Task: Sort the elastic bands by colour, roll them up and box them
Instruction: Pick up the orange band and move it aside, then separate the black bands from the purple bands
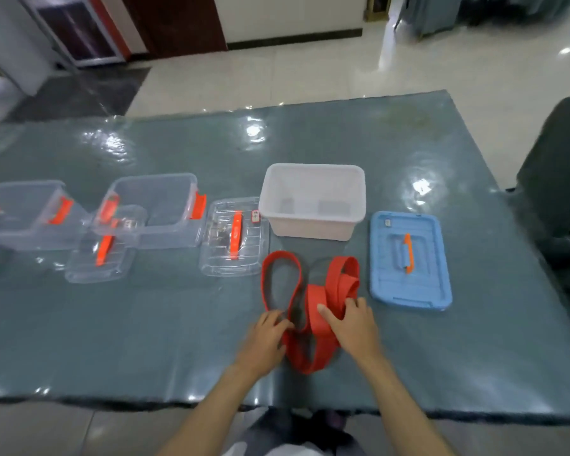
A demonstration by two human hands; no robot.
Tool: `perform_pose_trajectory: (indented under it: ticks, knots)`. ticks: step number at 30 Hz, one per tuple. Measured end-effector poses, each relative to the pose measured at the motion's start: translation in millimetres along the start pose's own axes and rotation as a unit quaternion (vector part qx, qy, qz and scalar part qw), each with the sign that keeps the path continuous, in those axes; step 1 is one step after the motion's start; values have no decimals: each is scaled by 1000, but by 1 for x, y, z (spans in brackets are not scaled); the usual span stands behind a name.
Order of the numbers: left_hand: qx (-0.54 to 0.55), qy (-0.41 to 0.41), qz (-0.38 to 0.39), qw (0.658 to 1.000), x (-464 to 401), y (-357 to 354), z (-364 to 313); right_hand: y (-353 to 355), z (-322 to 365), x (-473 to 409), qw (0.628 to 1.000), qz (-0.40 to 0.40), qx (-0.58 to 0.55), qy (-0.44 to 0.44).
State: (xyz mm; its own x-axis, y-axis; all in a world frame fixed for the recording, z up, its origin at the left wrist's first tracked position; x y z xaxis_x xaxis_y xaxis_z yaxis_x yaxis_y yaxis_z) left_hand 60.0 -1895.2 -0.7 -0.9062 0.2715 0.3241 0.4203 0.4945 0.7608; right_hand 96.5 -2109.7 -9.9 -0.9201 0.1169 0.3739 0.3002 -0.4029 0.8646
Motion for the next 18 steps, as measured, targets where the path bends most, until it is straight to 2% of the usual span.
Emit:
perform_pose_trajectory:
  ticks: [7,15,18]
  knots:
    - [-41,59,-67,995,16,20,3,24,19,-1,987,-106,39,115]
    - [-33,126,-149,980,54,46,21,37,54,1,980,-138,44,140]
    - [-26,133,-173,976,66,57,33,39,72,5,973,-134,52,179]
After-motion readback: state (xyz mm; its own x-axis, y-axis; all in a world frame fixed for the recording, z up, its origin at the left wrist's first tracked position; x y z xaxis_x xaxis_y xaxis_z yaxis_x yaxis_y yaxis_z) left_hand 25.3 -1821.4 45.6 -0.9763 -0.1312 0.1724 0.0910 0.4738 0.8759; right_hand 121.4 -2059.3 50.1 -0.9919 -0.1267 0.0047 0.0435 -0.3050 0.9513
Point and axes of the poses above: each hand's wrist, its own x-axis away from the middle knuckle, its own y-axis out of the back of the hand, z = x × y, the point moved 2 cm from there along -x, towards the middle knuckle, and after that the axes turned 10 degrees about x, right-handed, at the moved point
